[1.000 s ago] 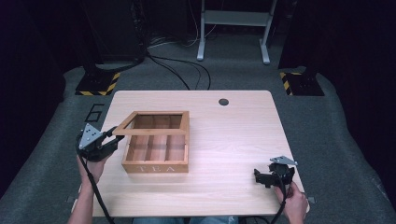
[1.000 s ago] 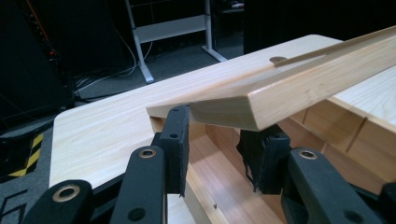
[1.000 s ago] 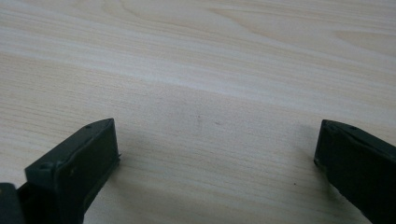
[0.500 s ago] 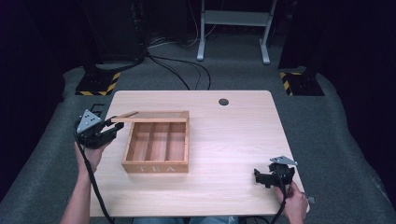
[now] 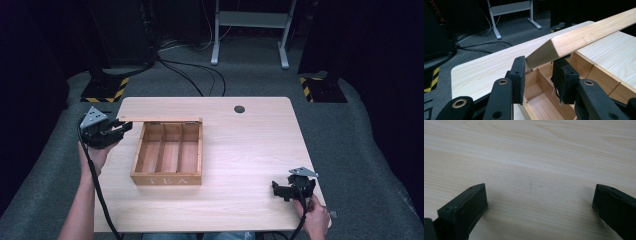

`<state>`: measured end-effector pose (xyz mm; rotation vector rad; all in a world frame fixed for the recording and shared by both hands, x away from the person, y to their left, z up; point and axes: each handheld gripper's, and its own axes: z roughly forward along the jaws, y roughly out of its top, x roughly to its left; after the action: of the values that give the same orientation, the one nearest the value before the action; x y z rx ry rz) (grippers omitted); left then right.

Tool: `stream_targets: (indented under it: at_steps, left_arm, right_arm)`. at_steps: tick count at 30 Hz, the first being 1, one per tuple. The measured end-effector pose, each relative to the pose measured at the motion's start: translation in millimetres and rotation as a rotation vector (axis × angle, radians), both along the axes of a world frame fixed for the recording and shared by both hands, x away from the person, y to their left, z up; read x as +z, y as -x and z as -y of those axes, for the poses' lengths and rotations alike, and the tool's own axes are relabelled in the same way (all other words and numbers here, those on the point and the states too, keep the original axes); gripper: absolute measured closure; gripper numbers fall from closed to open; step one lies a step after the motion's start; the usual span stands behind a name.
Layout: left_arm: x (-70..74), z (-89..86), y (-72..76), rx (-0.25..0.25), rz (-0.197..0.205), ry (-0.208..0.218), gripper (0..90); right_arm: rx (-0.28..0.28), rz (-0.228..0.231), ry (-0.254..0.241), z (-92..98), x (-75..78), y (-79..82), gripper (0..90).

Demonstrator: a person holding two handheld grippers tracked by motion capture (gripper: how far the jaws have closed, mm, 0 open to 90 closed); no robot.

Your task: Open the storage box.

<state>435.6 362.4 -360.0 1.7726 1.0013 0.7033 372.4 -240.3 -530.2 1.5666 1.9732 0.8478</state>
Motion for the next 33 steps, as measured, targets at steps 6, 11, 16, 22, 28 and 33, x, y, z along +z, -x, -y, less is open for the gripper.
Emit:
stream_targets:
  at_steps: [6,11,16,22,28,33]
  left_arm:
    - [6.7,-1.1,-8.1,-0.008,-0.012,0.004,62.7]
    - [11.2,-1.5,-14.3,-0.011,-0.011,0.001,62.7]
    - [15.1,-2.0,-19.5,-0.015,-0.02,0.003,62.8]
    - [19.0,-4.2,-26.3,-0.027,-0.031,0.012,62.7]
    - [23.8,-3.9,-33.3,-0.025,-0.036,0.011,62.8]
    - [26.5,-3.8,-36.8,-0.023,-0.038,0.011,62.9]
  right_arm:
    - [0.0,0.0,0.0,0.0,0.0,0.0,0.0]
    - [0.0,0.0,0.0,0.0,0.0,0.0,0.0]
    - [0.0,0.0,0.0,0.0,0.0,0.0,0.0]
    - [0.0,0.0,0.0,0.0,0.0,0.0,0.0]
    - [0.0,0.0,0.0,0.0,0.0,0.0,0.0]
    - [0.0,0.0,0.0,0.0,0.0,0.0,0.0]
